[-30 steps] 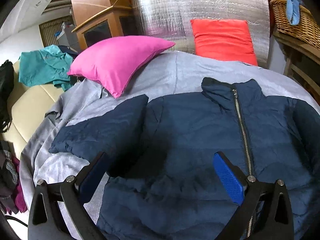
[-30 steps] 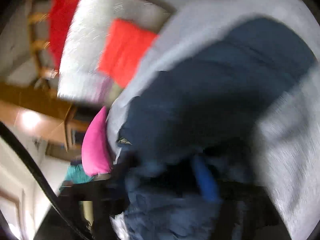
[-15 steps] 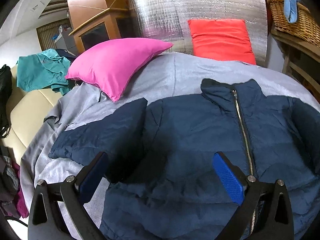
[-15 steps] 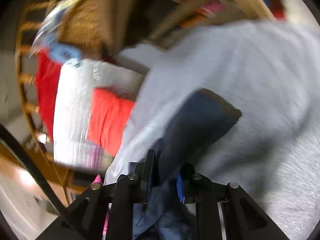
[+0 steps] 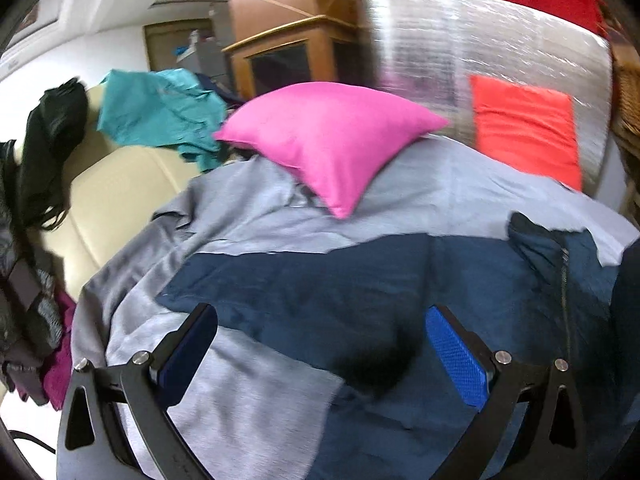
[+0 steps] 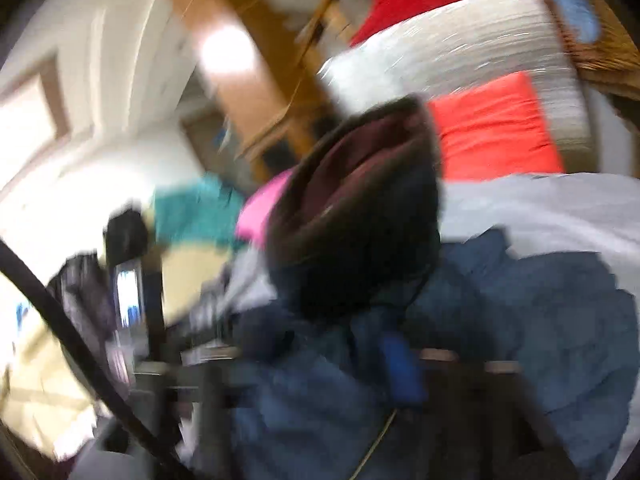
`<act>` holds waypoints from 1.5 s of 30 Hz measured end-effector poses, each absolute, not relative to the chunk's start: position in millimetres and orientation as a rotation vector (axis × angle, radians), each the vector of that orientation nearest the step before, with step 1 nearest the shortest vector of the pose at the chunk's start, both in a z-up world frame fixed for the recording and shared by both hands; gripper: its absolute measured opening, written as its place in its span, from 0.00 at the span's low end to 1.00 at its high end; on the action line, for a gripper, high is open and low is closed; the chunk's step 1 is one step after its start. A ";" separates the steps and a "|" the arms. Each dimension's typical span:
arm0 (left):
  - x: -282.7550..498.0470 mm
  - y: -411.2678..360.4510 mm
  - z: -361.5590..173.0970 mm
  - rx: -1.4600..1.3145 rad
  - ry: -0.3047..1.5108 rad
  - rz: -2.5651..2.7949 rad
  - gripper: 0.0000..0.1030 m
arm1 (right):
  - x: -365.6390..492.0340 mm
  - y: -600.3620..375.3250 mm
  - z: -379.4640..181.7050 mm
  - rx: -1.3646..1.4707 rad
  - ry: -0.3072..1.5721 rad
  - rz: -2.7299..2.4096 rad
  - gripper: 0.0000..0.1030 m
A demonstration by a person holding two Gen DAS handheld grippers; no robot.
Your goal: Fold large clothes
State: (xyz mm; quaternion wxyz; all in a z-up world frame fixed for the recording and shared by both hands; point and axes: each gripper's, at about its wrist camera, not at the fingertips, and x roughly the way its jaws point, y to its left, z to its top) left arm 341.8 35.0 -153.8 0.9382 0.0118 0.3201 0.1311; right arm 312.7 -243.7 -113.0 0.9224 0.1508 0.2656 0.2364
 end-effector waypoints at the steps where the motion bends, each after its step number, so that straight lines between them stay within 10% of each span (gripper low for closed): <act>1: 341.6 40.3 -153.1 0.013 0.653 0.276 1.00 | 312.2 -231.3 -114.7 0.255 0.557 0.491 0.88; 9: 353.0 54.3 -164.1 -0.107 0.749 0.195 1.00 | 326.0 -313.6 -126.8 0.403 0.616 0.174 0.87; 14: 364.2 31.7 -183.3 -0.114 0.854 0.080 1.00 | 328.7 -388.3 -166.8 0.514 0.770 -0.204 0.62; 27: 385.8 -16.4 -229.5 0.080 1.002 0.075 0.86 | 336.9 -449.4 -244.0 0.837 0.951 -0.158 0.62; 33: 379.1 -29.0 -229.7 0.170 0.958 0.126 0.86 | 324.6 -435.9 -233.0 0.664 0.911 -0.161 0.29; 41: 372.6 -25.8 -221.5 0.212 0.898 0.133 0.86 | 331.6 -419.4 -239.0 0.532 0.992 -0.228 0.38; 45: 362.7 -24.9 -207.6 0.228 0.830 0.127 0.86 | 314.2 -419.3 -205.6 0.473 0.867 -0.316 0.65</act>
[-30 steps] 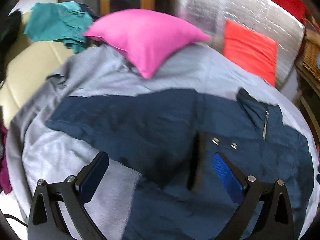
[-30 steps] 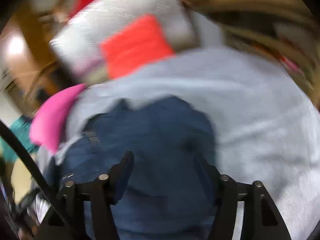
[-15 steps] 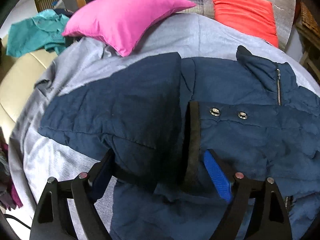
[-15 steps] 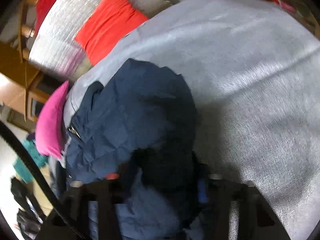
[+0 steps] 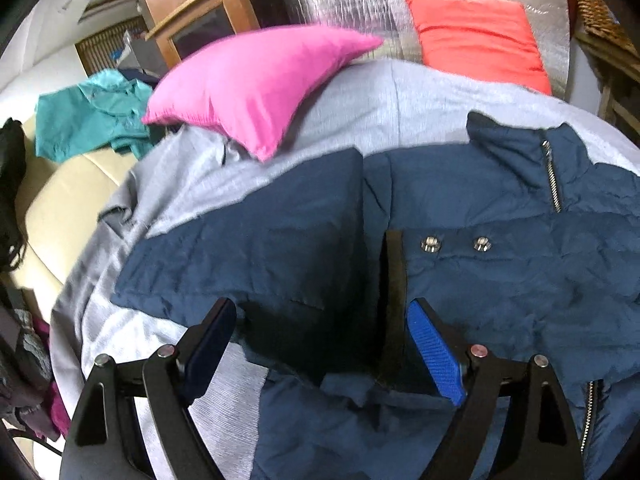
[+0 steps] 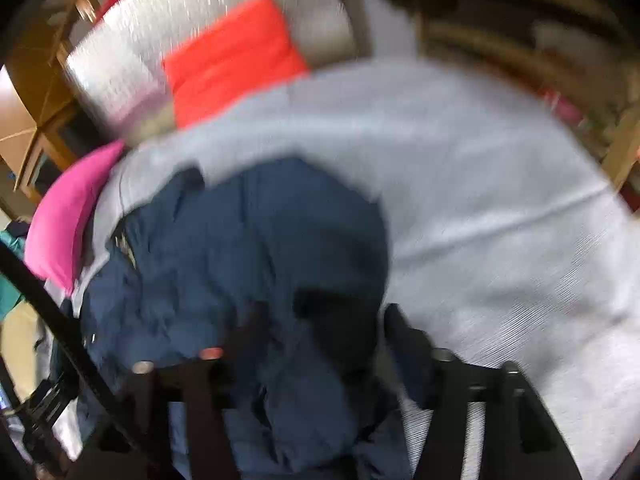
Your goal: Fold large clothes
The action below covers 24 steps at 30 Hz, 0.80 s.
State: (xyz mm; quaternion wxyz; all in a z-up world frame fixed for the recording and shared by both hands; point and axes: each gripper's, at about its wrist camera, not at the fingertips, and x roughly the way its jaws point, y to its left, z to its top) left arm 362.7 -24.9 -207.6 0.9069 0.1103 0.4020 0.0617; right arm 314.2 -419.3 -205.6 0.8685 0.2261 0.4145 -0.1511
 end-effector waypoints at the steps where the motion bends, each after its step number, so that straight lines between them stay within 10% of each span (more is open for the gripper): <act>1: 359.8 -25.3 -204.3 0.230 0.814 0.123 0.86 | 308.3 -418.8 -194.2 0.442 0.809 -0.357 0.65; 8: 342.6 -23.3 -183.5 0.216 0.722 0.076 0.86 | 297.1 -397.4 -170.2 0.419 0.653 -0.244 0.56; 24: 325.3 -7.2 -182.3 0.170 0.756 0.040 0.86 | 349.0 -291.9 -236.9 0.296 0.968 -0.012 0.47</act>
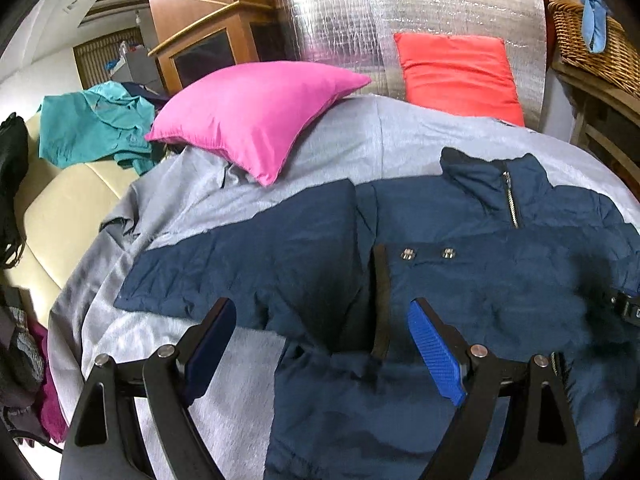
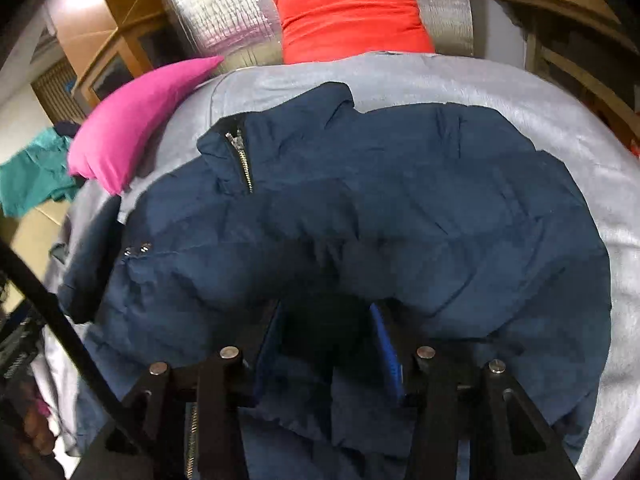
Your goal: Fold large clothes
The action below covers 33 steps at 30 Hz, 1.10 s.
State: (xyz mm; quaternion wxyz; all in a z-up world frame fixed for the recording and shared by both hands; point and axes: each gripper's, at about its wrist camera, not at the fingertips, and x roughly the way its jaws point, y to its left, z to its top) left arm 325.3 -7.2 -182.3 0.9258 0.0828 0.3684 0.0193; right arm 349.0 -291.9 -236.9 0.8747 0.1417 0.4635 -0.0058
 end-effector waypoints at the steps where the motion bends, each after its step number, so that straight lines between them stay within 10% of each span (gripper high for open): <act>1: 323.8 -4.3 -183.1 0.168 0.759 0.041 0.86 | 348.7 -291.3 -235.6 0.303 0.964 -0.006 0.48; 33: 309.6 39.0 -181.7 0.109 0.770 0.069 0.86 | 341.7 -261.6 -216.8 0.304 0.797 0.099 0.48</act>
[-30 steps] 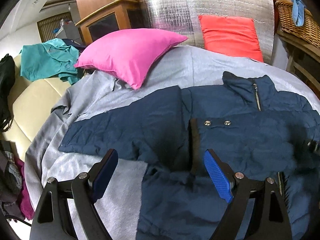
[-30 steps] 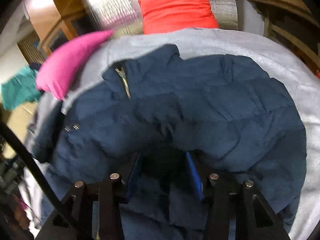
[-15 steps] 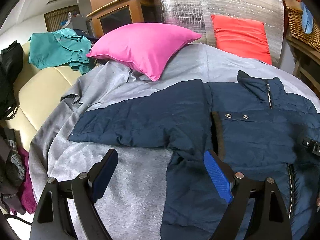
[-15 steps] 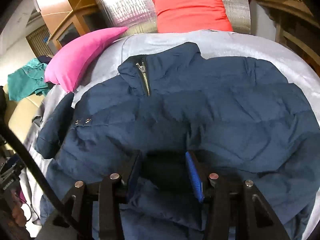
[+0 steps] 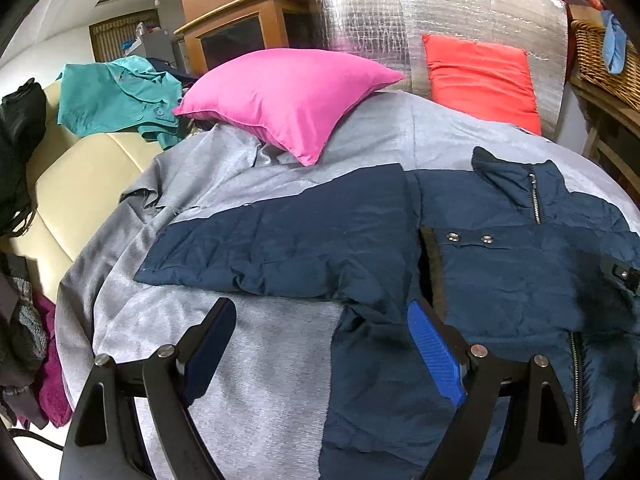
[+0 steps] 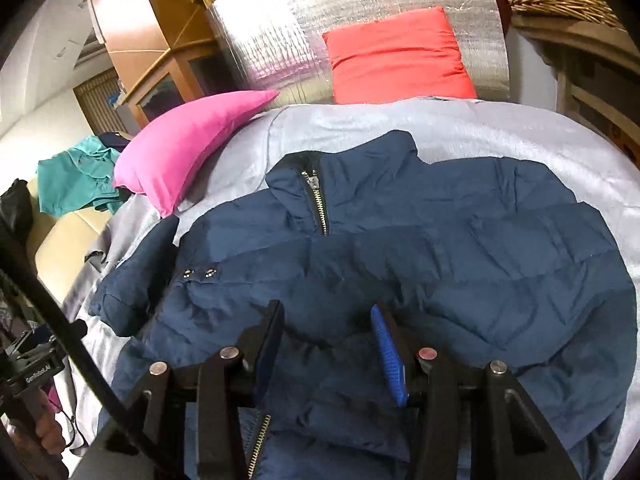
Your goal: Fold large clothes
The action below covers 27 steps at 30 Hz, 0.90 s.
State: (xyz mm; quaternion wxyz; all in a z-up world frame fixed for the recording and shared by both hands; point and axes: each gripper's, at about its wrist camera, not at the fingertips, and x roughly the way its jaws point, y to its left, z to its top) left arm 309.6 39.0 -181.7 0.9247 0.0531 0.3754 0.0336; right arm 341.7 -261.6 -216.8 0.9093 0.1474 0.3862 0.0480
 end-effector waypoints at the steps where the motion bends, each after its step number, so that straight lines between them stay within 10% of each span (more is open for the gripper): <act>1: 309.5 37.2 -181.4 0.111 0.770 0.065 0.86 | 342.2 -262.2 -217.9 0.307 0.802 0.093 0.48; 24: 402.5 264.8 -254.0 -0.763 0.986 0.223 0.85 | 336.8 -301.2 -214.3 0.482 0.789 0.047 0.58; 27: 410.9 270.0 -259.2 -0.846 0.948 0.162 0.66 | 337.6 -300.6 -215.4 0.477 0.794 0.047 0.58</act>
